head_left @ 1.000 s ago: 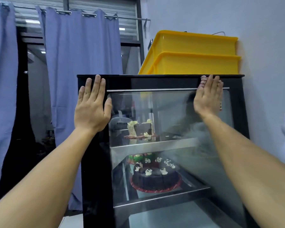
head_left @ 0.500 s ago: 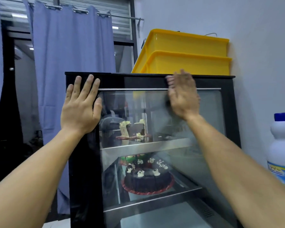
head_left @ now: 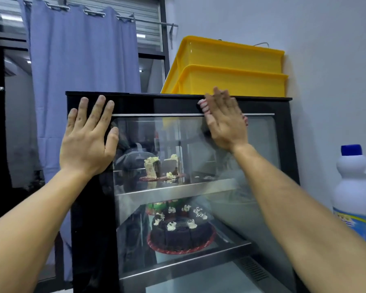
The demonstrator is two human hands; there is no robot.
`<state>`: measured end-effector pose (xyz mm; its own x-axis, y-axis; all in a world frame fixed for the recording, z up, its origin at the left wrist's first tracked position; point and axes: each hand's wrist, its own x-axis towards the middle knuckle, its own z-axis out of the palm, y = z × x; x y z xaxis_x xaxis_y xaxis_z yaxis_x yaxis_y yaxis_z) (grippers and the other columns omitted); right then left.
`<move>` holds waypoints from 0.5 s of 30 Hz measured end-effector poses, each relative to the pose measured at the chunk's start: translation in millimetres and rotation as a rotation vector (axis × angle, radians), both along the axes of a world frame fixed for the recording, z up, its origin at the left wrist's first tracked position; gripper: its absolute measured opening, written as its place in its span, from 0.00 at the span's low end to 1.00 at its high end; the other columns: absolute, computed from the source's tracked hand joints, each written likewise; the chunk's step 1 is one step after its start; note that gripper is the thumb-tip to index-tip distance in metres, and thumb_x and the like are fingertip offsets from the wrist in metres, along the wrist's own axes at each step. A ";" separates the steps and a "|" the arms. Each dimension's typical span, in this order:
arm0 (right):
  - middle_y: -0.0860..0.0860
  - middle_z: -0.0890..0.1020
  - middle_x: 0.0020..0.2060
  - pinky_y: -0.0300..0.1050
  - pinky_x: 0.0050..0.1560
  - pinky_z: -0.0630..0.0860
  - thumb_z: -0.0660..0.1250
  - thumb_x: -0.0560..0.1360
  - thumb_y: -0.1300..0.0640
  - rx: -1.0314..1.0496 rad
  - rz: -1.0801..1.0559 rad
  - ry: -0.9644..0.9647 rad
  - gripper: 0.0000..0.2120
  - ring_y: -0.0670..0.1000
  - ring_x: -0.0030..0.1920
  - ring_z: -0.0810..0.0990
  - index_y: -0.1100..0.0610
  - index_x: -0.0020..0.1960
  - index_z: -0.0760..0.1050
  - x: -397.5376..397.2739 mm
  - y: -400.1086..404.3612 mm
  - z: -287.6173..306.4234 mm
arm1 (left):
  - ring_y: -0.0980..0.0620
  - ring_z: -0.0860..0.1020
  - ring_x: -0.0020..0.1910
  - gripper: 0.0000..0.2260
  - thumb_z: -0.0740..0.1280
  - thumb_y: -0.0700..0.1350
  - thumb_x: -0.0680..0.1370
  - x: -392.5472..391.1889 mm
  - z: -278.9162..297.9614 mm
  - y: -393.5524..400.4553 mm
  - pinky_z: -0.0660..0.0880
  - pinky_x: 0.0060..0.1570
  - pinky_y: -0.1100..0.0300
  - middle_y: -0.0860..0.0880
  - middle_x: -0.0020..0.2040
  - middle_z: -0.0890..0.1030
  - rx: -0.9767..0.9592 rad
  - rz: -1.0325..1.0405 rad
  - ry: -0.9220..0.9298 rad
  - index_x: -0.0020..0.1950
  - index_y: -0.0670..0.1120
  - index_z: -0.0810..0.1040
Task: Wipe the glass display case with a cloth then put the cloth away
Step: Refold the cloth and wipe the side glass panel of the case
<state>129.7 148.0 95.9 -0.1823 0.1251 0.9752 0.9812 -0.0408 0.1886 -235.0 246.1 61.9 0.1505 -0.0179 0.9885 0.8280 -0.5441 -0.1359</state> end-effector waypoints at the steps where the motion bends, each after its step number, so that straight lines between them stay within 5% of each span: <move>1: 0.54 0.53 0.85 0.53 0.83 0.42 0.49 0.86 0.47 0.016 -0.003 0.097 0.29 0.57 0.84 0.48 0.52 0.85 0.53 16.8 -4.9 1.1 | 0.44 0.48 0.85 0.29 0.52 0.55 0.84 0.1 0.1 -0.6 0.40 0.83 0.49 0.50 0.85 0.54 -0.003 0.002 -0.002 0.85 0.49 0.56; 7: 0.53 0.42 0.85 0.52 0.82 0.38 0.43 0.88 0.48 0.047 0.003 0.885 0.29 0.56 0.84 0.40 0.55 0.86 0.41 114.0 -37.2 12.7 | 0.44 0.47 0.85 0.29 0.51 0.56 0.84 0.2 0.0 0.3 0.40 0.83 0.48 0.50 0.85 0.53 -0.015 0.014 0.000 0.85 0.50 0.55; 10: 0.51 0.42 0.85 0.53 0.82 0.37 0.41 0.88 0.48 0.037 0.069 1.117 0.28 0.55 0.84 0.40 0.53 0.86 0.40 126.3 -49.2 26.2 | 0.44 0.47 0.85 0.30 0.51 0.57 0.84 2.2 0.2 -0.1 0.39 0.82 0.49 0.49 0.85 0.53 -0.010 0.003 -0.009 0.85 0.49 0.56; 12: 0.51 0.44 0.85 0.53 0.82 0.38 0.42 0.88 0.48 0.069 0.063 1.107 0.28 0.55 0.84 0.41 0.54 0.86 0.42 101.4 -43.7 18.4 | 0.43 0.47 0.85 0.30 0.51 0.57 0.84 2.9 -0.3 -0.8 0.39 0.82 0.49 0.49 0.85 0.54 -0.015 0.005 -0.010 0.85 0.49 0.56; 15: 0.54 0.44 0.85 0.48 0.82 0.34 0.43 0.86 0.44 0.063 0.007 0.760 0.32 0.54 0.84 0.41 0.56 0.85 0.43 57.3 -22.1 -3.3 | 0.44 0.47 0.85 0.30 0.51 0.57 0.84 1.2 0.5 -0.1 0.42 0.83 0.46 0.49 0.85 0.54 -0.019 -0.006 -0.010 0.85 0.50 0.57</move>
<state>187.0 125.9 92.6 0.5412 0.0665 0.8382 0.8407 -0.0227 -0.5410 -233.8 246.0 62.4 0.1402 -0.0001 0.9901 0.8261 -0.5512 -0.1170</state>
